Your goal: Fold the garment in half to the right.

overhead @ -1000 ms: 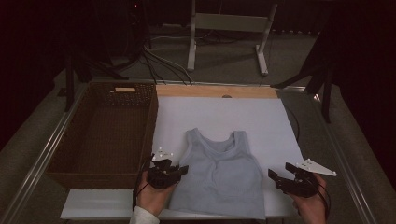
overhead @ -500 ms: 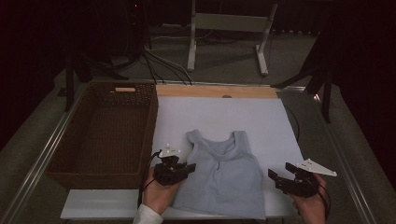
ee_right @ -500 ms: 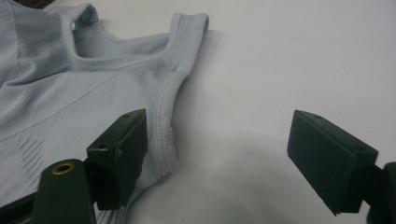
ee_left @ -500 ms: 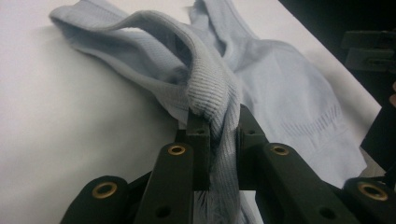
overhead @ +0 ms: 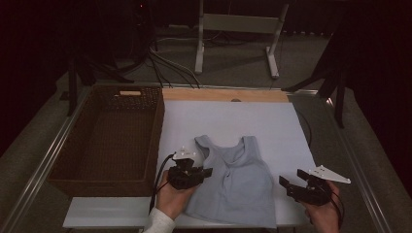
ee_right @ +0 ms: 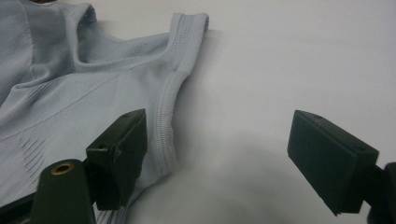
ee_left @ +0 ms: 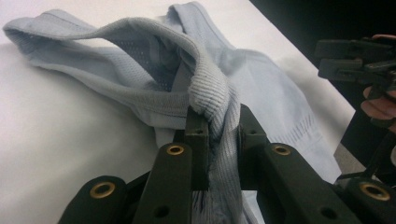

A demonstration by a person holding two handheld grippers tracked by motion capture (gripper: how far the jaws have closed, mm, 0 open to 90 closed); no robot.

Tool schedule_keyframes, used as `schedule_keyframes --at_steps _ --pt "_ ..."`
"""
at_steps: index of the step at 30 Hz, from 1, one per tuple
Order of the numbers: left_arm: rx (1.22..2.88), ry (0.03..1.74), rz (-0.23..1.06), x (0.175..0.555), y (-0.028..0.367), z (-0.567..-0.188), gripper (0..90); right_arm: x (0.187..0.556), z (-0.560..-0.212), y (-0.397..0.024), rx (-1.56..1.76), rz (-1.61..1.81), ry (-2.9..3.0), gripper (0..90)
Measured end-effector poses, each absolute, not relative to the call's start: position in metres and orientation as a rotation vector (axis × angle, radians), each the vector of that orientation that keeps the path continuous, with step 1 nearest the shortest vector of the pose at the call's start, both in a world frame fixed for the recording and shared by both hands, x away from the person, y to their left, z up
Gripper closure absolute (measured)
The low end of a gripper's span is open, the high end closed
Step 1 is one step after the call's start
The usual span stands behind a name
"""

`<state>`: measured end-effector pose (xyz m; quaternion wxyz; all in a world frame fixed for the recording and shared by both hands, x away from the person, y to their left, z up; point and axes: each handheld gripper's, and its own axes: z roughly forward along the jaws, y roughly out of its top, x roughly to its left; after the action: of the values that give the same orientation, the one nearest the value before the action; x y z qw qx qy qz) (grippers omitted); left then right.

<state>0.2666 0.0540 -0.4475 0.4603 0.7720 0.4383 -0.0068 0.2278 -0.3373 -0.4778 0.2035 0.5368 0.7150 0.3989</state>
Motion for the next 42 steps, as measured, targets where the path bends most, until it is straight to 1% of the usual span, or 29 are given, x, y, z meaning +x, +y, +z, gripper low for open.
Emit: schedule_keyframes --at_steps 15,42 --pt "1.871 1.016 -0.057 0.271 0.041 -0.444 80.1 0.228 -0.478 -0.338 1.497 1.116 1.995 20.0" --pt "1.876 0.941 -0.119 0.276 -0.003 -0.445 80.5 0.228 -0.478 -0.339 1.5 1.129 1.996 20.0"
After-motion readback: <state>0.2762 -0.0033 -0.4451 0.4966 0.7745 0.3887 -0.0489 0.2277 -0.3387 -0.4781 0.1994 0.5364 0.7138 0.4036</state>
